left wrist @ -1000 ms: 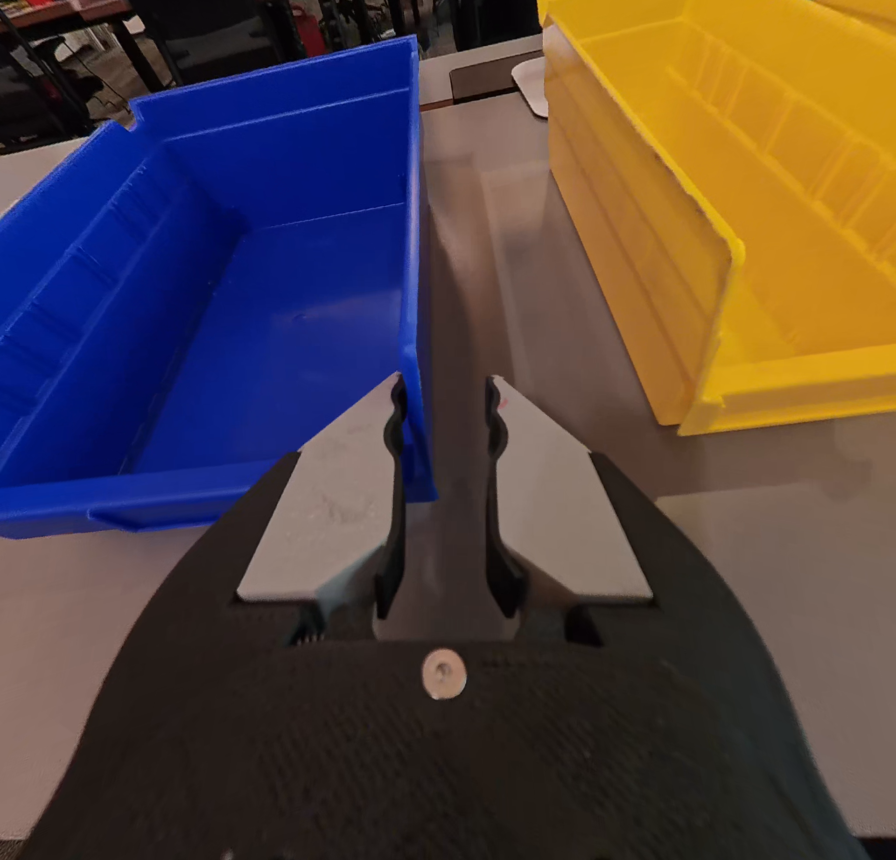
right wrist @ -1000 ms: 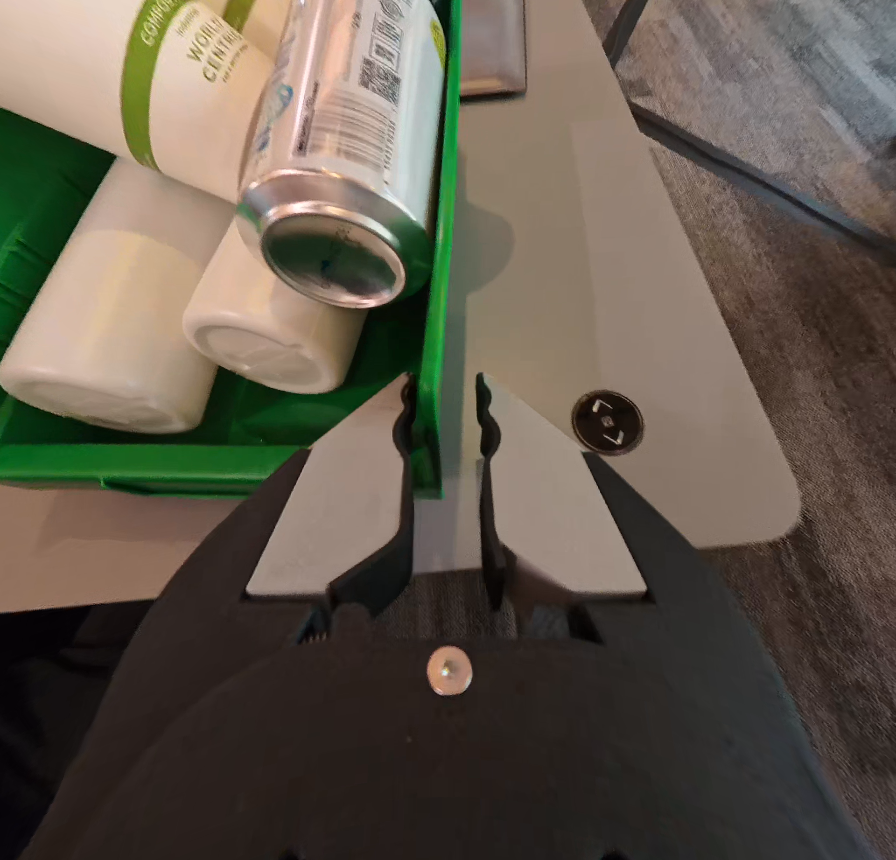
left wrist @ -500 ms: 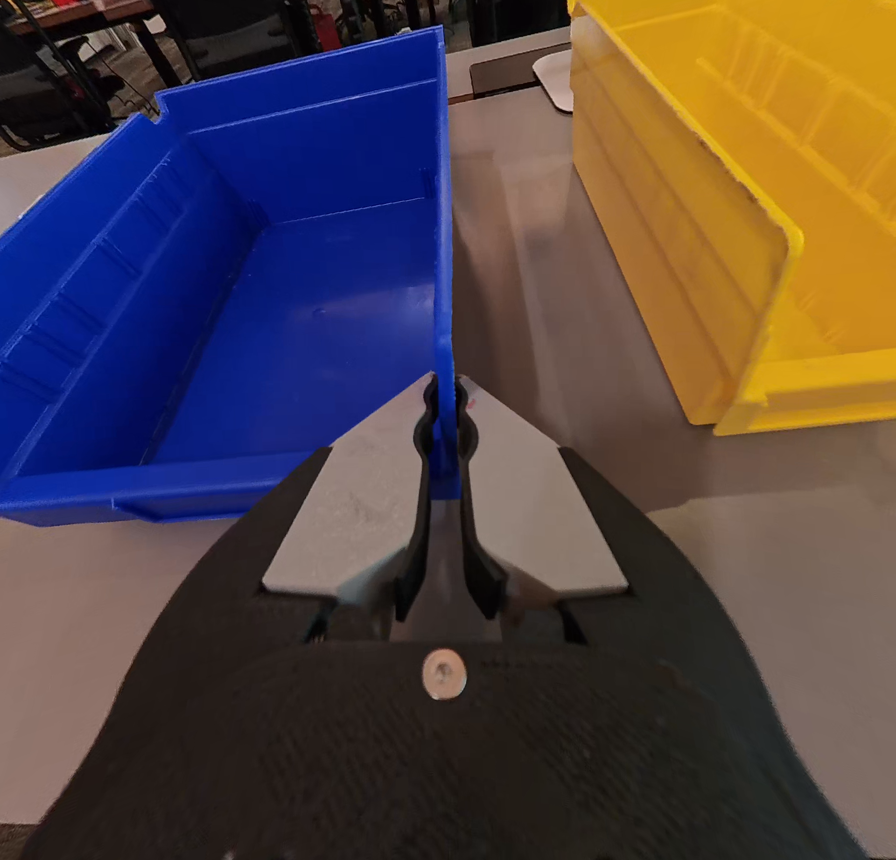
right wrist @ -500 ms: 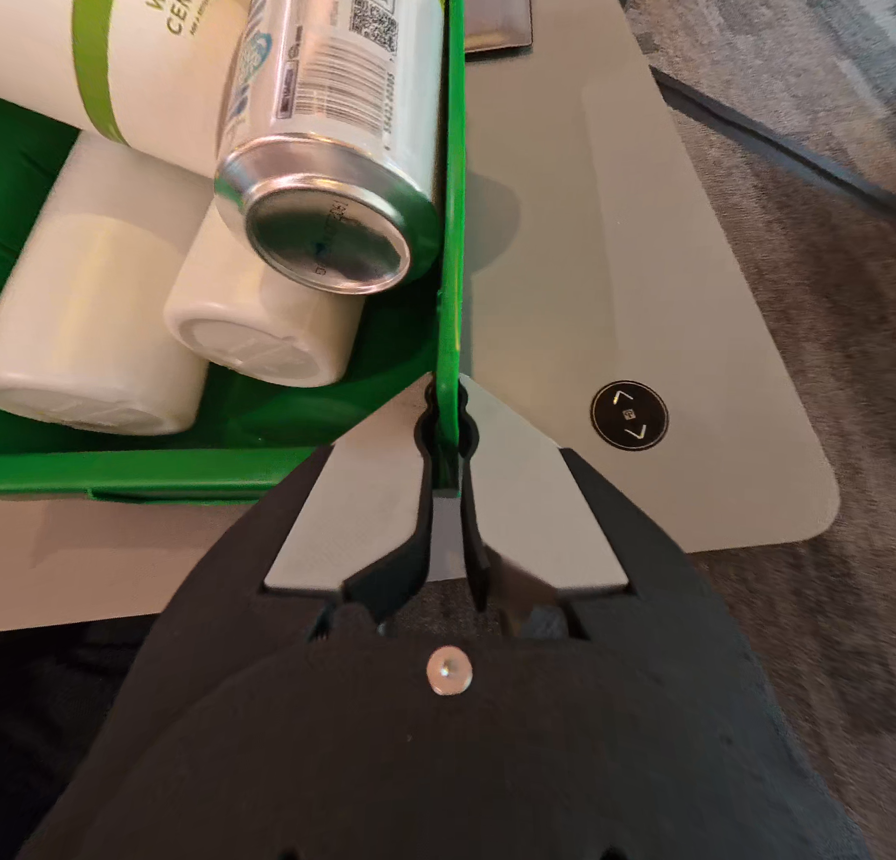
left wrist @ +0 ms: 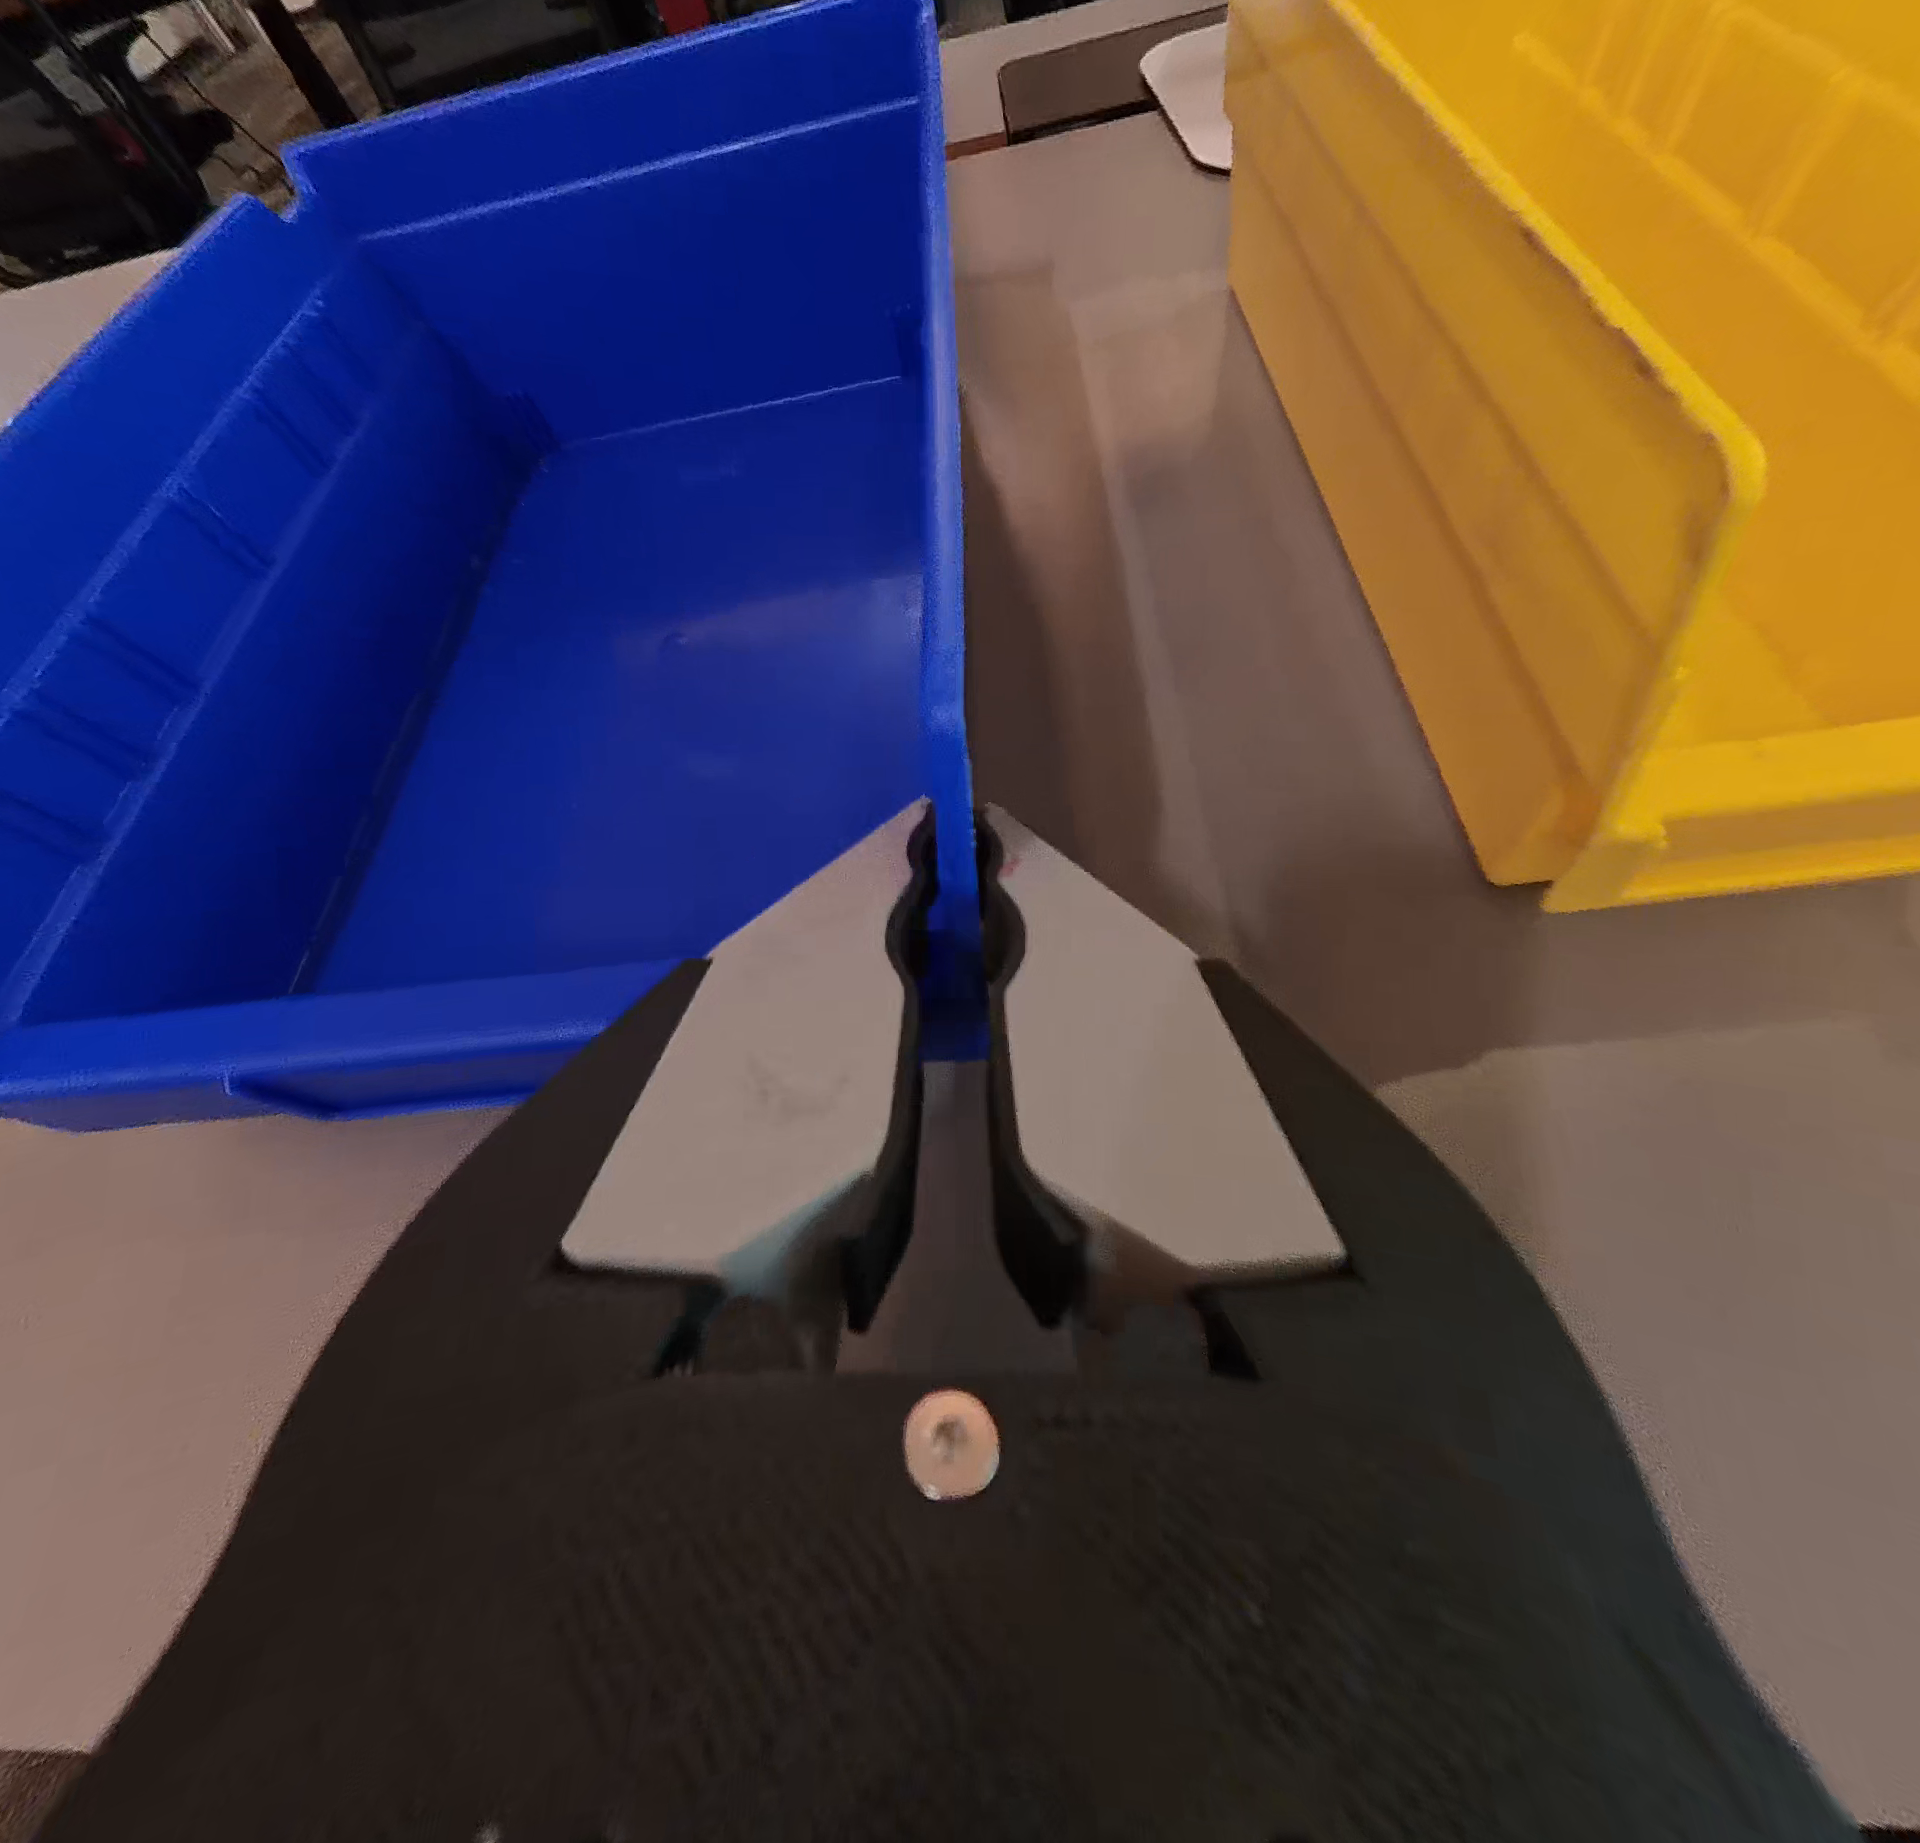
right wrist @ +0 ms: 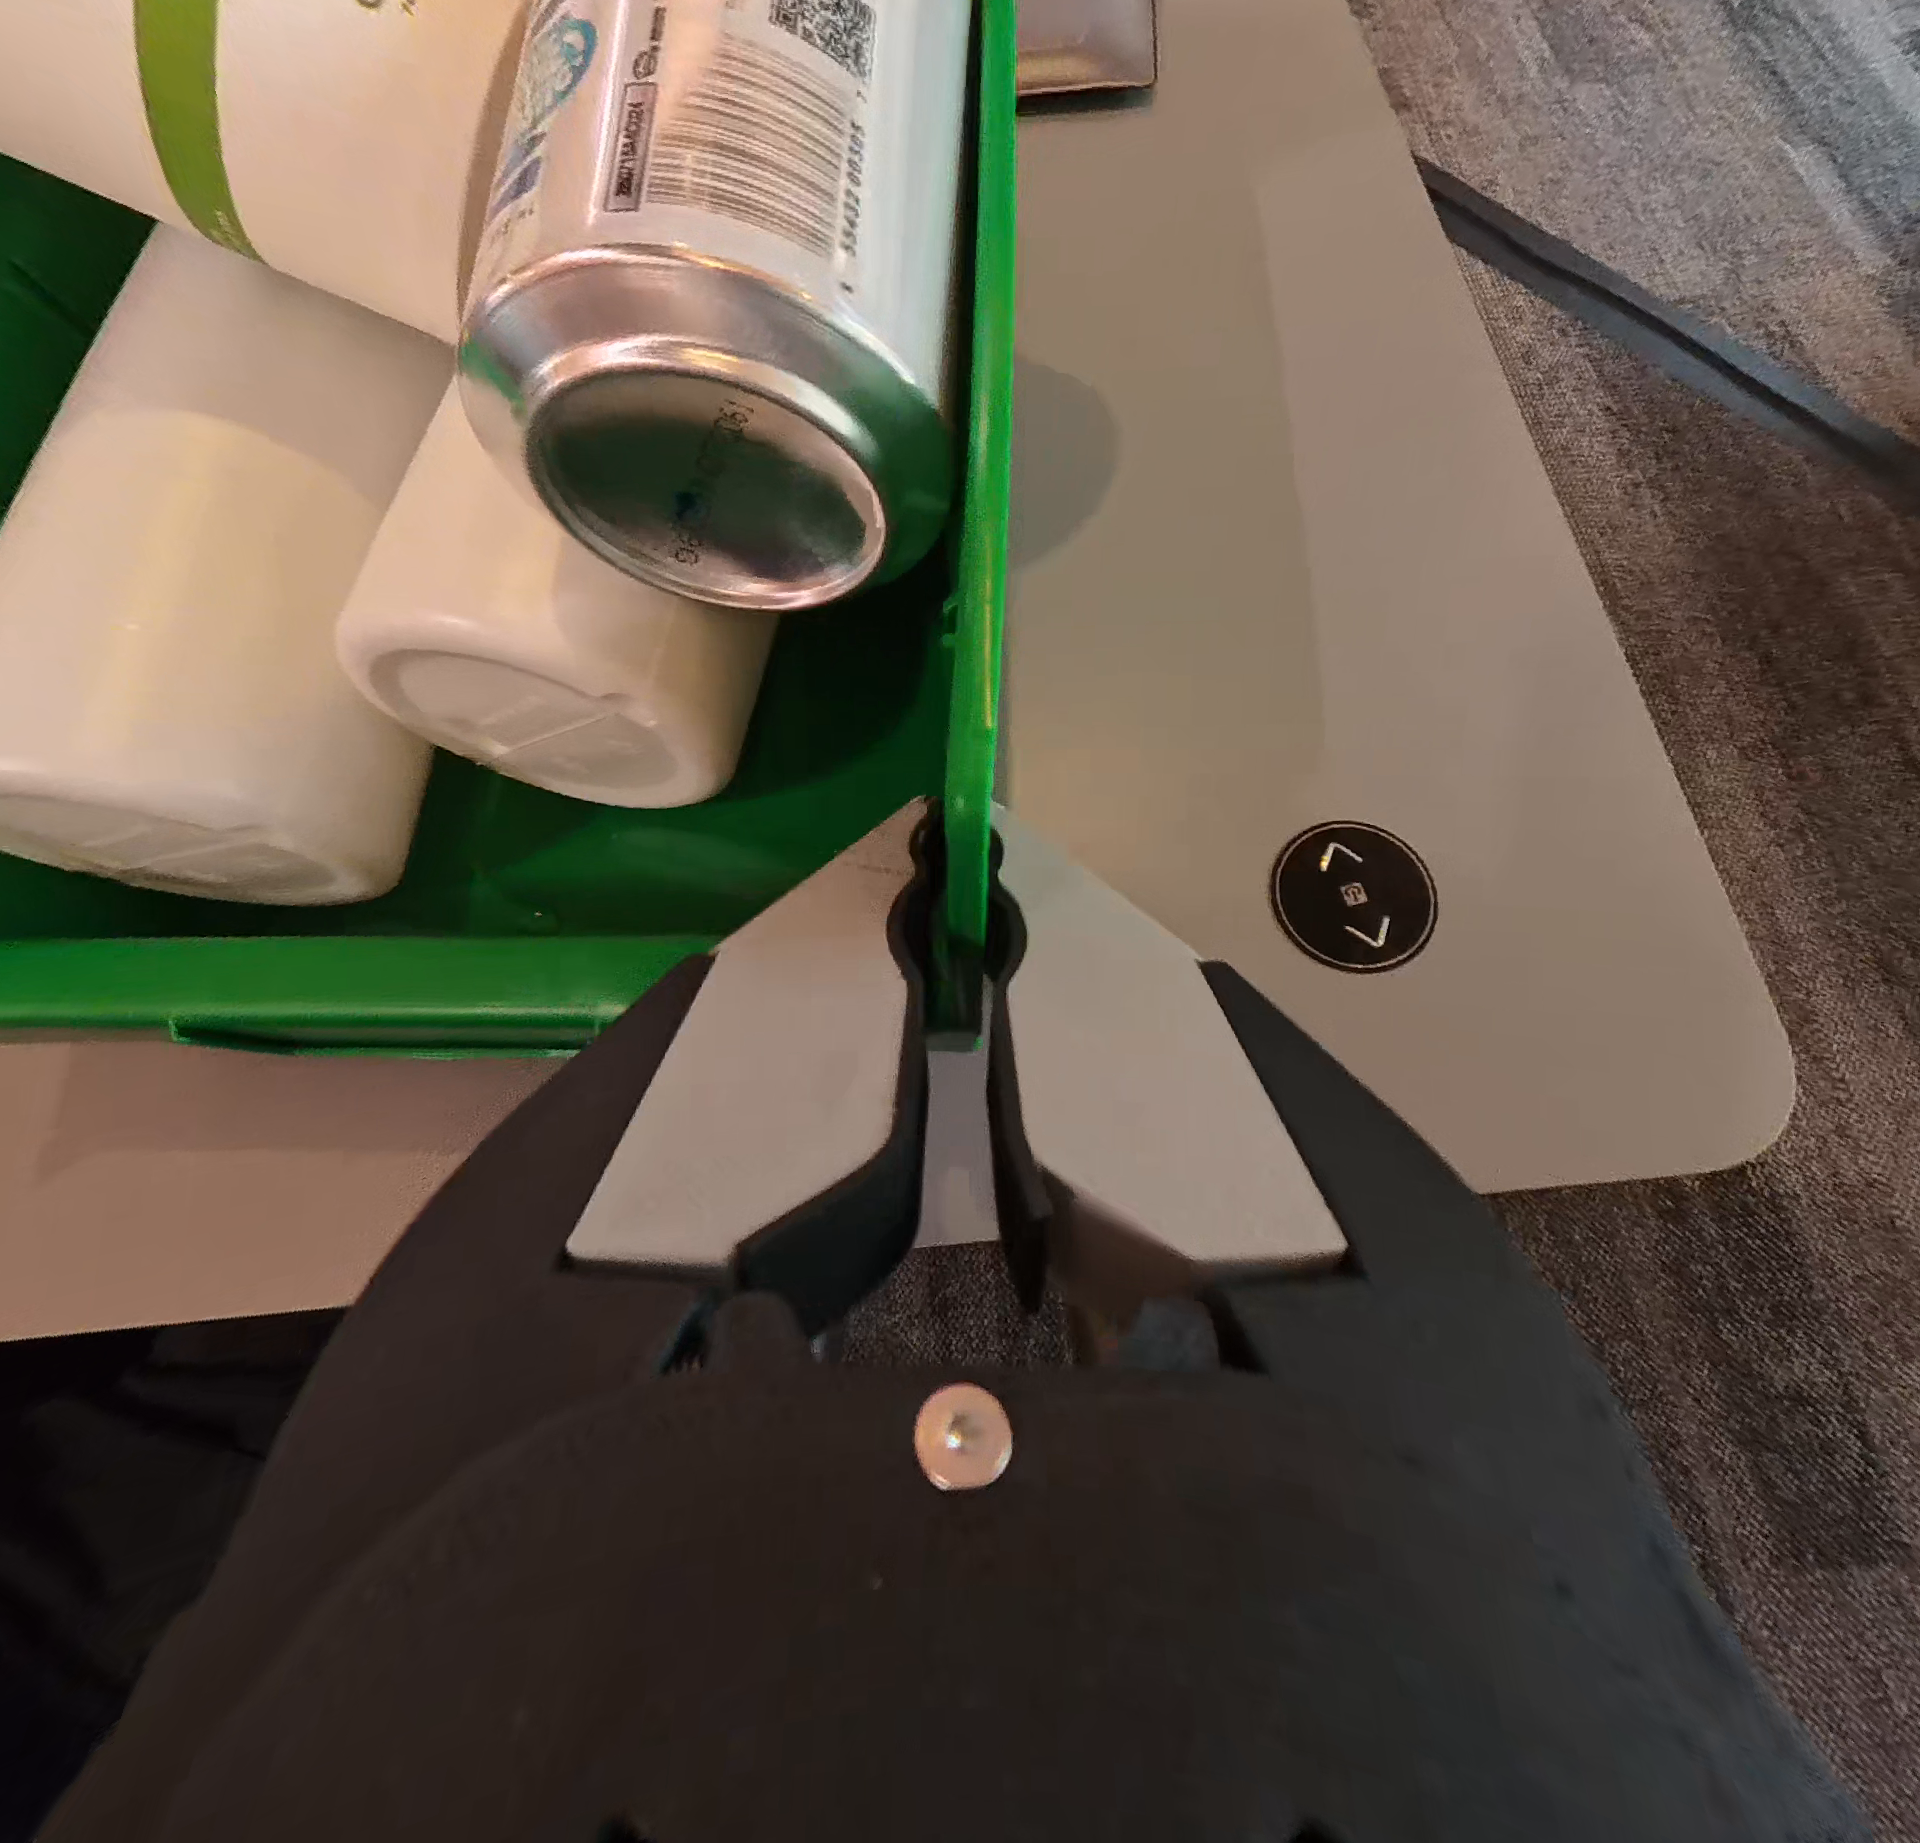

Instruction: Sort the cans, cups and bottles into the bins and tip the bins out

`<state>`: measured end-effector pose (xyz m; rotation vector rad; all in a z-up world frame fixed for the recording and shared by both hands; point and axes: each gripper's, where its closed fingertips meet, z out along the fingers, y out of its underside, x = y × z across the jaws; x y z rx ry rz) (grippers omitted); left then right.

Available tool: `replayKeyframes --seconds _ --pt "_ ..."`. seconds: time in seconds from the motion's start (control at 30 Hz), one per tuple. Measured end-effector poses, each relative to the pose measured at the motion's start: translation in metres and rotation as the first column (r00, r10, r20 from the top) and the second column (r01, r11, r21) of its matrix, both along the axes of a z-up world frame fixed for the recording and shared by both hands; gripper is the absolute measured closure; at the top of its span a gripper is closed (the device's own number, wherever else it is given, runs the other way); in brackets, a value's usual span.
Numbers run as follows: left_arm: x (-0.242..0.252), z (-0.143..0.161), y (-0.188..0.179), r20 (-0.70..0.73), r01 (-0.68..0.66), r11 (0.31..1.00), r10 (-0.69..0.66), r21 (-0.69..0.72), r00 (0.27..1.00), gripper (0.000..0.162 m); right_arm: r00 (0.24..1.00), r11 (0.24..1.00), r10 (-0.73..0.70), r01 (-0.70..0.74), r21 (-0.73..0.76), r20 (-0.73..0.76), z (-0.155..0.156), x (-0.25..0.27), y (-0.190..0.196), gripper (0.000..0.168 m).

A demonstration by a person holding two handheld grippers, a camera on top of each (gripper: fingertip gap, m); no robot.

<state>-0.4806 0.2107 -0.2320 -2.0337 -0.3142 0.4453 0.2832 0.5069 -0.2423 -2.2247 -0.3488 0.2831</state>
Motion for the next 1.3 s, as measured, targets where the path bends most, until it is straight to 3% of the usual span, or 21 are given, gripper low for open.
replayKeyframes --seconds 0.13,0.2,0.27,0.3,0.33,0.5,0.53,0.6,0.67,0.7,0.73,0.77,0.83,0.87,0.97,1.0,1.1,1.2,1.23,1.27,1.3 --pt "-0.002 0.0 -0.001 0.015 -0.018 1.0 0.018 0.005 1.0 0.16 1.0 1.0 -0.021 0.021 0.013 0.015 0.001 0.001 0.002 0.166" --pt "-0.002 0.0 0.0 0.016 -0.026 1.0 0.026 0.005 1.0 0.159 0.997 0.998 -0.046 0.044 0.044 0.067 0.003 0.003 0.005 0.147" --pt "-0.002 0.001 0.0 -0.005 -0.021 1.0 0.021 0.007 1.0 0.133 0.995 0.999 -0.033 0.03 0.034 0.094 0.002 0.002 0.003 0.164" --pt "-0.001 0.002 0.0 -0.008 -0.014 1.0 0.014 0.006 1.0 0.138 0.997 1.0 -0.021 0.019 0.024 0.079 0.001 0.0 0.002 0.166" --pt "0.0 0.003 0.0 -0.012 -0.005 1.0 0.005 0.01 1.0 0.16 0.999 1.0 -0.012 0.011 0.014 0.053 0.001 -0.002 0.001 0.167" --pt "-0.001 0.002 -0.001 0.034 -0.009 1.0 0.008 0.024 0.999 0.158 0.995 0.998 -0.054 0.05 0.046 0.087 0.003 0.003 0.005 0.158" --pt "-0.003 0.003 -0.001 0.025 -0.014 1.0 0.013 0.026 1.0 0.14 0.994 0.999 -0.028 0.026 0.024 0.102 0.0 0.001 0.002 0.16" --pt "-0.001 0.001 -0.002 0.02 0.01 1.0 -0.01 0.013 1.0 0.159 0.999 1.0 0.011 -0.01 -0.016 0.05 -0.003 -0.006 -0.003 0.167" --pt "-0.002 0.002 -0.003 0.036 -0.009 1.0 0.008 0.025 0.999 0.16 1.0 1.0 0.002 -0.001 -0.013 0.01 -0.002 -0.006 -0.001 0.167" --pt "-0.003 0.003 -0.002 0.045 -0.014 0.999 0.012 0.03 0.999 0.16 0.999 1.0 -0.02 0.02 0.009 0.031 -0.001 -0.002 0.002 0.155" --pt "-0.003 0.003 -0.001 0.048 -0.019 0.999 0.017 0.04 0.999 0.153 0.997 0.998 -0.052 0.05 0.029 0.065 0.0 0.004 0.004 0.127" --pt "-0.002 0.001 0.0 0.05 -0.011 1.0 0.009 0.028 0.999 0.123 0.993 0.998 -0.061 0.058 0.031 0.097 0.0 0.007 0.005 0.134" --pt "-0.001 -0.002 -0.001 0.045 0.0 1.0 0.0 -0.004 0.999 0.127 0.994 0.999 -0.043 0.04 0.024 0.102 -0.001 0.005 0.003 0.147" --pt "-0.001 0.0 -0.003 0.028 0.0 1.0 0.0 0.005 1.0 0.16 0.998 1.0 -0.009 0.008 0.013 0.063 0.0 -0.002 0.001 0.166" --pt "-0.002 0.0 -0.002 0.045 -0.012 1.0 0.012 0.011 0.999 0.16 0.998 1.0 -0.01 0.008 0.026 0.065 0.001 -0.003 0.002 0.164" --pt "-0.002 -0.001 -0.001 0.053 -0.013 1.0 0.012 0.016 0.999 0.158 0.995 0.998 -0.042 0.037 0.054 0.092 0.003 0.002 0.006 0.146" --pt "-0.001 -0.002 -0.002 0.052 0.001 1.0 -0.002 0.006 0.999 0.158 0.995 1.0 -0.003 0.0 0.023 0.103 0.0 -0.003 0.002 0.165" --pt "-0.003 -0.001 -0.003 0.043 -0.013 1.0 0.013 0.004 0.999 0.16 0.999 1.0 0.0 0.0 0.011 0.04 0.0 -0.005 0.001 0.167" --pt "-0.004 0.0 -0.002 0.057 -0.018 1.0 0.017 0.017 0.998 0.16 0.998 0.999 -0.024 0.022 0.037 0.054 0.002 -0.001 0.005 0.156" --pt "-0.004 -0.001 -0.001 0.067 -0.022 0.999 0.02 0.024 0.998 0.154 0.995 0.997 -0.057 0.052 0.06 0.081 0.004 0.004 0.008 0.133" --pt "-0.004 -0.001 -0.001 0.065 -0.02 1.0 0.019 0.019 0.998 0.151 0.993 0.996 -0.065 0.059 0.064 0.102 0.003 0.007 0.008 0.143"
